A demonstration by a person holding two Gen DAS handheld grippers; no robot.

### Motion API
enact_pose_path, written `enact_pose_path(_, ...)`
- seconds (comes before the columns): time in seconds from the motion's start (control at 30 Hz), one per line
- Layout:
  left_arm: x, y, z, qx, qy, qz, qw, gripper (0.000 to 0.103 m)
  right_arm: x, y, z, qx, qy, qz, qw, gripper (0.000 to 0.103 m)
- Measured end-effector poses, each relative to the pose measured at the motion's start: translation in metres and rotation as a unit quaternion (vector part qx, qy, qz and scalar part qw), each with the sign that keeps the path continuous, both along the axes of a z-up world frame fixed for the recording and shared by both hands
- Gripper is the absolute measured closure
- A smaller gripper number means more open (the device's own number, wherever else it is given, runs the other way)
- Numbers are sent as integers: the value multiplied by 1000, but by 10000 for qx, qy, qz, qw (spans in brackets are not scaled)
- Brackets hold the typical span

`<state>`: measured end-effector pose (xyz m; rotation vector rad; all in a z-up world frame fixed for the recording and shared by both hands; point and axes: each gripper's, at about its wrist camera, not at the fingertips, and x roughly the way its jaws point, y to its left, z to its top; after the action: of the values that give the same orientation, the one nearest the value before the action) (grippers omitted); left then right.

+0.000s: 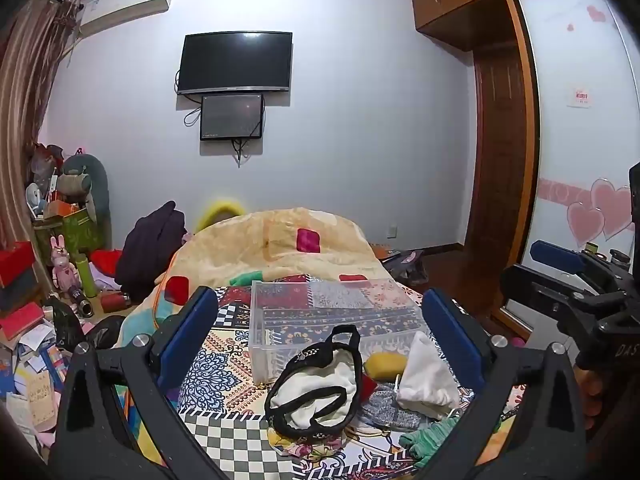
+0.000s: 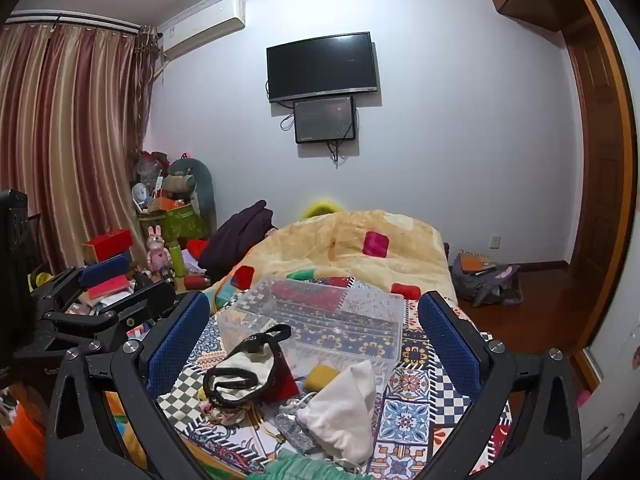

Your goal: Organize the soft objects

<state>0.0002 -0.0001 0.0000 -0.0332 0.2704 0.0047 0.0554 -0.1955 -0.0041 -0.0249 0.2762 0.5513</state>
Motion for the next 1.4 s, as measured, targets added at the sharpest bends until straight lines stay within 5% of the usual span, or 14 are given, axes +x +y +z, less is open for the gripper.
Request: enact_pose_path(1.4, -1, -10, 3, 68, -16, -6, 10000, 0, -1, 2, 3, 47, 38, 13, 10000, 0)
